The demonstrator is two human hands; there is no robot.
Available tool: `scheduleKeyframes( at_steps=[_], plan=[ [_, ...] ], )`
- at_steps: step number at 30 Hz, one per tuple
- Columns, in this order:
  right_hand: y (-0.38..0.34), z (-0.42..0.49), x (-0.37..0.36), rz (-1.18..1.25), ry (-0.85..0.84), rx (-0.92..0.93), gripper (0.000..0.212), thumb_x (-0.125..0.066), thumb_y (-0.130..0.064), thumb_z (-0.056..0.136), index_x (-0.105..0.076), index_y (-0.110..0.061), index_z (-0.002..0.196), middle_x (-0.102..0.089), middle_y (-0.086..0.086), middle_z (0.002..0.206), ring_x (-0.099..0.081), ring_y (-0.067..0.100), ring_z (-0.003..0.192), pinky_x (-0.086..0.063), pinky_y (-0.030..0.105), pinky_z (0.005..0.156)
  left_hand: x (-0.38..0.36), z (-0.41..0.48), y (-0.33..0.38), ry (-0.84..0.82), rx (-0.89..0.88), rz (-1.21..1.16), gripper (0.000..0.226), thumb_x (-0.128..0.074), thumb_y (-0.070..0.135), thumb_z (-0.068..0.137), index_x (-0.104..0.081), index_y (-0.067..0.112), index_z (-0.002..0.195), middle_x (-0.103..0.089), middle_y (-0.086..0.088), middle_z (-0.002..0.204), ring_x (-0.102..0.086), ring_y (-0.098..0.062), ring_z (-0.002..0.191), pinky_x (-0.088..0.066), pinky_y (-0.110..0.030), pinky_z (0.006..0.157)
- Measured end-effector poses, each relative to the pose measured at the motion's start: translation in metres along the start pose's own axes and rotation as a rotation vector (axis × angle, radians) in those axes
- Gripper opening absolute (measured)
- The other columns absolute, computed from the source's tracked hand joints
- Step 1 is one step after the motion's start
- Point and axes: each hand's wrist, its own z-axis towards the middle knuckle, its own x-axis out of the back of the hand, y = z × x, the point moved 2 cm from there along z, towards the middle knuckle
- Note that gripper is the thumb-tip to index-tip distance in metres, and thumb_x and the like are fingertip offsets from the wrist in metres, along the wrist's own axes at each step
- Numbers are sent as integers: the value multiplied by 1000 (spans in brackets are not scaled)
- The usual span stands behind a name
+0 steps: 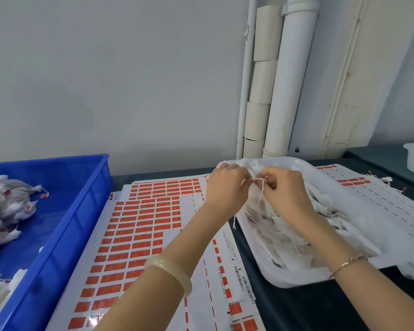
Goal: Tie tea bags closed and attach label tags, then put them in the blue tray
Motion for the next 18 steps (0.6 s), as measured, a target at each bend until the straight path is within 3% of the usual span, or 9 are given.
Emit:
scheduleKeyframes(
  at_steps=[4, 7, 10, 13, 16, 18],
  plan=[
    [-31, -4, 7, 250, 21, 62, 8, -74, -13, 83, -73, -17, 89, -66, -9, 61, -63, 2, 58, -49, 11, 62, 34, -11, -6, 70, 60, -144, 18, -53, 25, 97, -67, 14, 100, -69, -1, 93, -59, -19, 85, -46, -32, 78],
    [-58, -17, 3, 417, -48, 100, 8, -73, -15, 84, -66, -17, 88, -69, -3, 59, -63, 11, 49, -52, 20, 54, 57, -34, -20, 79, 180, -293, 14, -53, 31, 97, -63, 22, 99, -66, 7, 98, -58, -9, 88, -47, -19, 73],
    [-80, -34, -16, 501, -188, 99, 2, -71, -17, 85, -69, -17, 86, -71, -2, 66, -65, 9, 51, -54, 23, 51, 69, -73, -39, 83, 336, -510, 20, -55, 46, 89, -61, 28, 92, -62, 15, 94, -60, -6, 86, -50, -14, 64],
    [-92, -57, -54, 428, -308, 96, 7, -70, -21, 86, -73, -21, 92, -72, -7, 82, -67, 4, 70, -56, 18, 64, 63, -113, -61, 101, 495, -684, 20, -53, 43, 88, -60, 25, 89, -62, 15, 86, -62, -10, 82, -51, -14, 62],
    [-92, -80, -100, 373, -379, 26, 17, -66, -26, 89, -73, -21, 104, -71, -10, 100, -64, 2, 86, -51, 10, 80, 43, -141, -86, 121, 665, -657, 13, -51, 24, 97, -58, 21, 87, -62, 5, 82, -61, -17, 77, -50, -18, 63],
    [-88, -92, -125, 387, -395, -48, 20, -64, -29, 91, -72, -21, 108, -70, -11, 103, -62, 1, 89, -47, 6, 81, 32, -154, -102, 151, 738, -630, 16, -49, 19, 98, -59, 18, 85, -62, -1, 78, -59, -18, 74, -48, -19, 63]
  ],
)
